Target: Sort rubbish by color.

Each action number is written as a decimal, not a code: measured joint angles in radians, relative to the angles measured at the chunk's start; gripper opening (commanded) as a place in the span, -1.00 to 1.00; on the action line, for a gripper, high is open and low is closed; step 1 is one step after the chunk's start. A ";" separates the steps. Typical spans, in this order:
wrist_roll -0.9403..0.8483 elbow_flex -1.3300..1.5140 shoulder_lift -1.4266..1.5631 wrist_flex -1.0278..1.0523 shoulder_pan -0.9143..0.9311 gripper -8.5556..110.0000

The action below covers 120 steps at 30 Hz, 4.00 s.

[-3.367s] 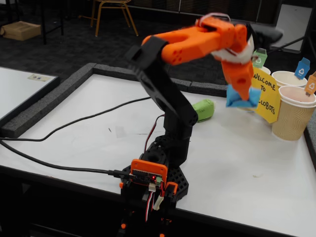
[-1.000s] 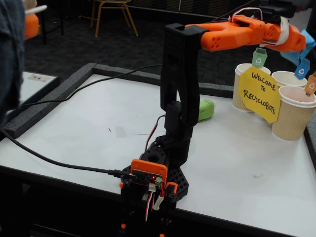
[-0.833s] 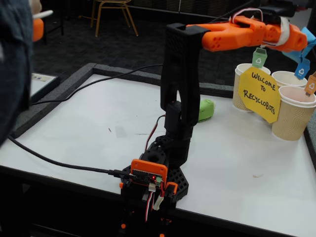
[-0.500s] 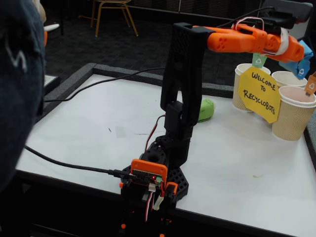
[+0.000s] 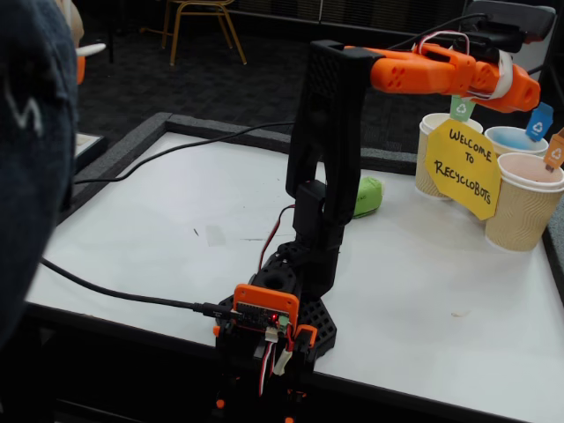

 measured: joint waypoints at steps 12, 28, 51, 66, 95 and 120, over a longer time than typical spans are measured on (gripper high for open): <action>0.034 0.000 0.066 0.267 0.000 -0.85; 0.195 0.204 0.853 0.905 -0.008 -0.85; 0.275 0.310 1.387 1.388 -0.150 -0.85; 0.324 0.308 1.387 1.396 -0.383 -0.85; 0.324 0.367 0.598 1.083 -0.445 -0.85; 0.680 0.331 0.232 0.752 -0.509 -0.77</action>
